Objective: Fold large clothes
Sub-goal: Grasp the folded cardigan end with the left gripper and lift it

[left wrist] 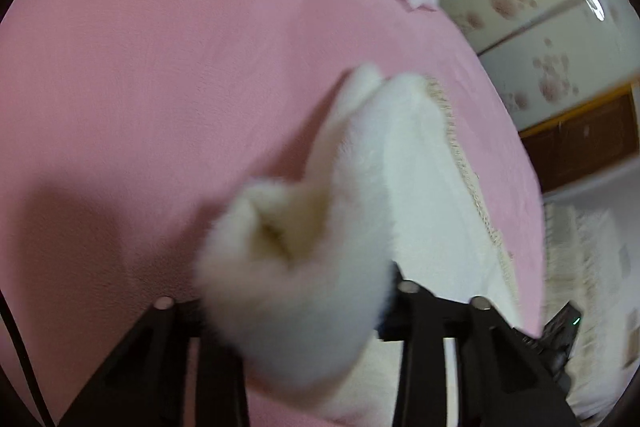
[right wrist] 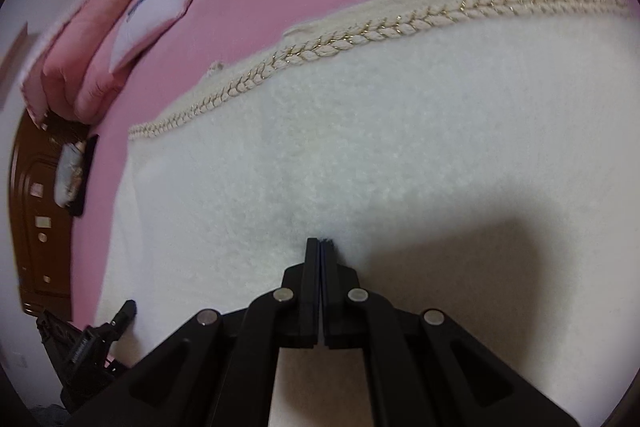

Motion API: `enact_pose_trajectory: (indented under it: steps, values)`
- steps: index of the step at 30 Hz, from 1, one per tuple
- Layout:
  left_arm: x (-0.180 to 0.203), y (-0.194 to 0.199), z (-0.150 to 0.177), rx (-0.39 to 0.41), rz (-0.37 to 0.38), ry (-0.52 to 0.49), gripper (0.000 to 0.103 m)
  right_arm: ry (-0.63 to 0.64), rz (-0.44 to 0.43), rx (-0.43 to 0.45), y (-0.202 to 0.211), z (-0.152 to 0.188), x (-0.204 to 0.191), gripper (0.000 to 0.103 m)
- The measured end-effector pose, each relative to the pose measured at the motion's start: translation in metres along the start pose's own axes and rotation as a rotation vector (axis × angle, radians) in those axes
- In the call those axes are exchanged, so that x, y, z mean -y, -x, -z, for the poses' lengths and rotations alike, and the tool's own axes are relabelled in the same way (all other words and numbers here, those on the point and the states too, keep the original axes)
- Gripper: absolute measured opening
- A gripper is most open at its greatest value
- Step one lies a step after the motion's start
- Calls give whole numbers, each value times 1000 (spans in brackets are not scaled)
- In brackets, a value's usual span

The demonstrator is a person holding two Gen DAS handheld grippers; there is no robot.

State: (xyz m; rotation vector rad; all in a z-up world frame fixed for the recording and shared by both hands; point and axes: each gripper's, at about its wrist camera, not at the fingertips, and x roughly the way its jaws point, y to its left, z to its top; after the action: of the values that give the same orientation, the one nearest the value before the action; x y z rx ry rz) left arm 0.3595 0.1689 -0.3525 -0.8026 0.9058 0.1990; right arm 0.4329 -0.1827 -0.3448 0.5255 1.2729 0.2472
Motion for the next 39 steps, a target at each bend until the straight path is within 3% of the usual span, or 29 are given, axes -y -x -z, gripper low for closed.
enact_pose_trajectory:
  steps: [4,8,11,15,19,22,25,27,34,39]
  values:
    - [54,44,10,93,67,-154,21,-33,-104,1,1,4,17,0]
    - [104,79,24,135,189,-191,20,-34,-167,-9,0,4,24,0]
    - [161,101,52,160,287,-261,20,-30,-206,-12,1,4,30,0]
    - [228,106,109,116,372,-349,20,-10,-308,-16,3,4,45,0]
    - [287,86,179,27,330,-481,20,-21,-432,-45,0,4,62,0]
    - [310,80,223,33,265,-592,20,-79,-535,-69,0,5,83,0]
    - [331,80,250,58,214,-687,20,-105,-596,-88,4,6,97,0]
    - [343,75,253,34,207,-705,20,-113,-617,-102,5,7,103,0]
    - [379,81,258,63,184,-803,20,-47,-585,-188,20,-5,109,0]
    - [392,82,258,106,203,-802,20,32,-452,-67,66,-42,135,2]
